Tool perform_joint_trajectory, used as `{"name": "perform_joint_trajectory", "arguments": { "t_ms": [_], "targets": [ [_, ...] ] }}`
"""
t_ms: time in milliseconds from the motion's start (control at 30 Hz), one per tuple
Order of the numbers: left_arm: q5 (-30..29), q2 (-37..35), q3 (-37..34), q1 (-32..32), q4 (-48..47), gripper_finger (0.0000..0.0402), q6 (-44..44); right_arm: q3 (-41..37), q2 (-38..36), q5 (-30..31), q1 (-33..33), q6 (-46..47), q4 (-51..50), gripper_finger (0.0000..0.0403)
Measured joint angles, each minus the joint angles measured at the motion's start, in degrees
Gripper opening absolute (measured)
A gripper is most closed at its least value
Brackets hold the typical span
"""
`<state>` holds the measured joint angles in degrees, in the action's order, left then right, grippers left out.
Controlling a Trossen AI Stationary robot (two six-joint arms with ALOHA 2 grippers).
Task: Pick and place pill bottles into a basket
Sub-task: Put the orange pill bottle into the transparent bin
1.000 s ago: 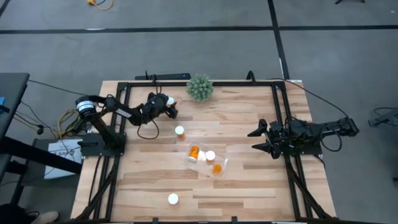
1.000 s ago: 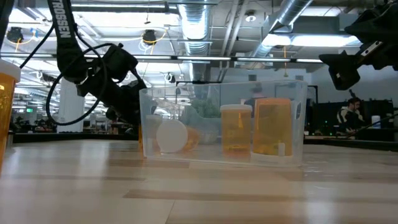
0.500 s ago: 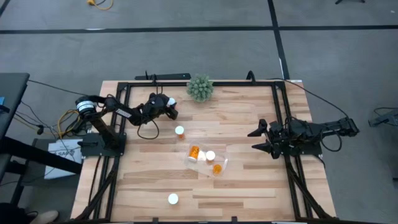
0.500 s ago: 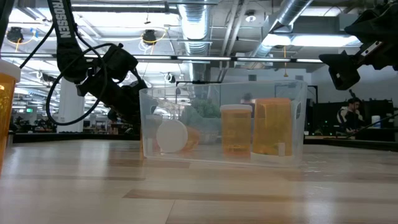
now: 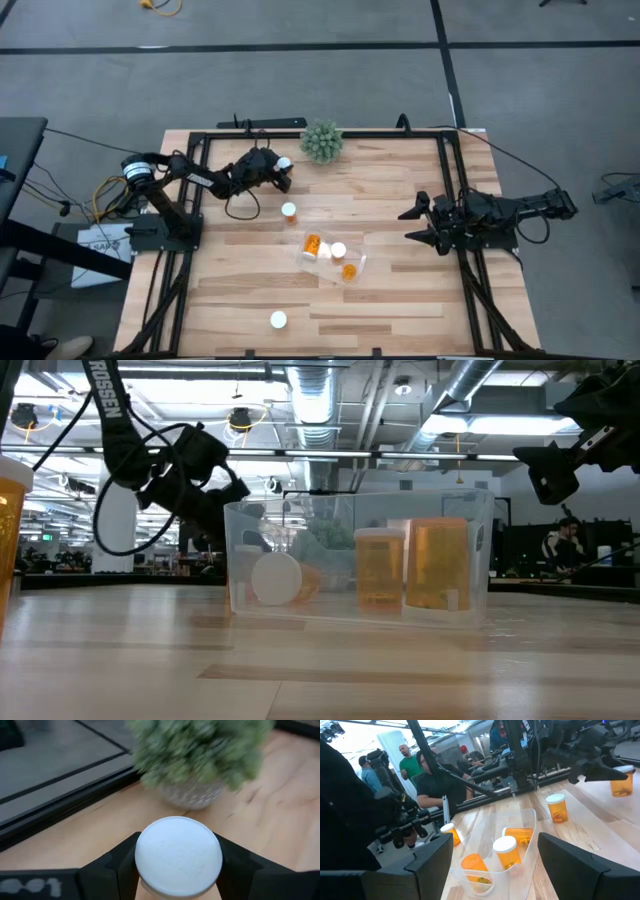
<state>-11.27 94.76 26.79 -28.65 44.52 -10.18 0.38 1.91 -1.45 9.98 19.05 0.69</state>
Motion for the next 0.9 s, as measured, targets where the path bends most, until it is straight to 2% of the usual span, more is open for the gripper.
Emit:
{"name": "perform_joint_trajectory", "arguments": {
  "t_ms": [267,533,733,900],
  "targets": [
    [8.2,-0.6,5.5,0.2,-0.1,0.0187,-3.2,0.0,0.0,0.0,0.0,0.0,0.0,0.0286],
    [14.4,-8.3,7.7,2.6,0.1,0.0187,-5.6,0.0,0.0,0.0,0.0,0.0,0.0,0.0286],
    [20.3,-14.7,7.7,6.7,-0.7,0.0187,-10.6,0.0,0.0,0.0,0.0,0.0,0.0,0.0286],
    [24.2,-18.0,7.7,12.5,-1.9,0.0187,-15.6,0.0,0.0,0.0,0.0,0.0,0.0,0.0286]
  ]
}}
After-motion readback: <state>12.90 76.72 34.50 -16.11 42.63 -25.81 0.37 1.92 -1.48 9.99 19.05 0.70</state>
